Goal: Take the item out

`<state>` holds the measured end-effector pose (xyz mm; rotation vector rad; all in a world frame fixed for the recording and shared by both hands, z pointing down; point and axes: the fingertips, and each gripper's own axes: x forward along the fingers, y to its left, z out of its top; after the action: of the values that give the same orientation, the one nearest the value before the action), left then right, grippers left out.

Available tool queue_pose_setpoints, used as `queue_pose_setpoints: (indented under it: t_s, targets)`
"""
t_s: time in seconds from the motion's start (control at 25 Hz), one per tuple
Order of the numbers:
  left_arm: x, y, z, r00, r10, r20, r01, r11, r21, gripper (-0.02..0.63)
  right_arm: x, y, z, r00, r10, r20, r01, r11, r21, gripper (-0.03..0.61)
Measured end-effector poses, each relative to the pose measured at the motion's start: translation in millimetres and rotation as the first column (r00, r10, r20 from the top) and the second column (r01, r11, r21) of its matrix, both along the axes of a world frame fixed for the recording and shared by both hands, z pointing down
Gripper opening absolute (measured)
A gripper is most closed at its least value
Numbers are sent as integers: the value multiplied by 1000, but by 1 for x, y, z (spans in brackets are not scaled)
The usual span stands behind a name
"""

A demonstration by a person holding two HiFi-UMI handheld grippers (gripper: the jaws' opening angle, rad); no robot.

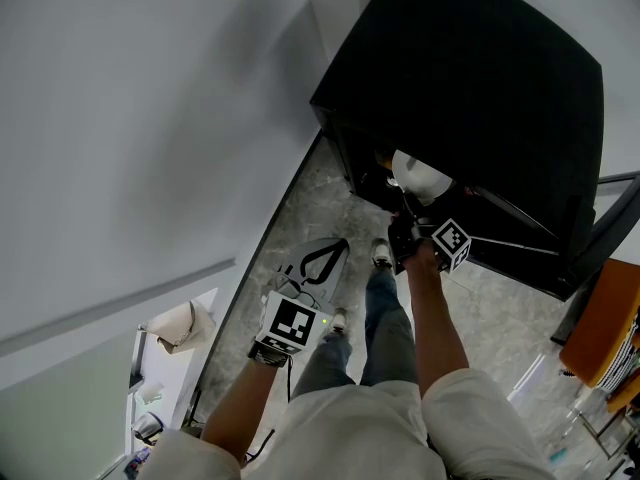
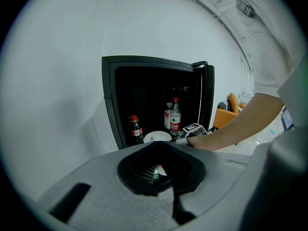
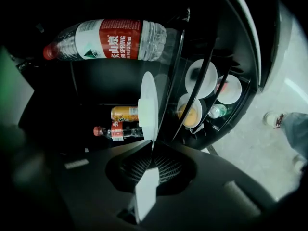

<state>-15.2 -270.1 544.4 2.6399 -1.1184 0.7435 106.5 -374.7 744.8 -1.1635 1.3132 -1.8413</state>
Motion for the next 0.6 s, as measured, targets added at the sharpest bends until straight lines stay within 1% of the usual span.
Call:
queue_pose_setpoints:
  t_s: [0.12, 0.24, 0.36, 0.48, 0.6]
  targets:
    - [0, 2, 1, 1000, 1, 1, -1, 1000, -3, 5, -2, 2, -2, 1000, 5, 13, -5, 1000, 2, 27]
    - [0, 1, 2, 1000, 5, 3, -5, 1000, -4, 5, 0, 0, 2, 1000, -4, 2, 4, 1000, 13, 34]
    - [1, 1, 4, 1000, 9, 3, -9, 1000, -7, 5, 2, -1, 3, 1000, -2, -9, 2, 1000, 12, 102]
    - [2, 1, 7, 1000, 17, 8, -17, 1000, -11, 5, 7, -3, 8, 1000, 6, -17, -6, 1000, 14, 118]
    - [3, 2, 10, 1000, 20, 9, -20, 1000, -17, 5, 12, -7, 10, 1000, 23, -19, -23, 1000, 9, 120]
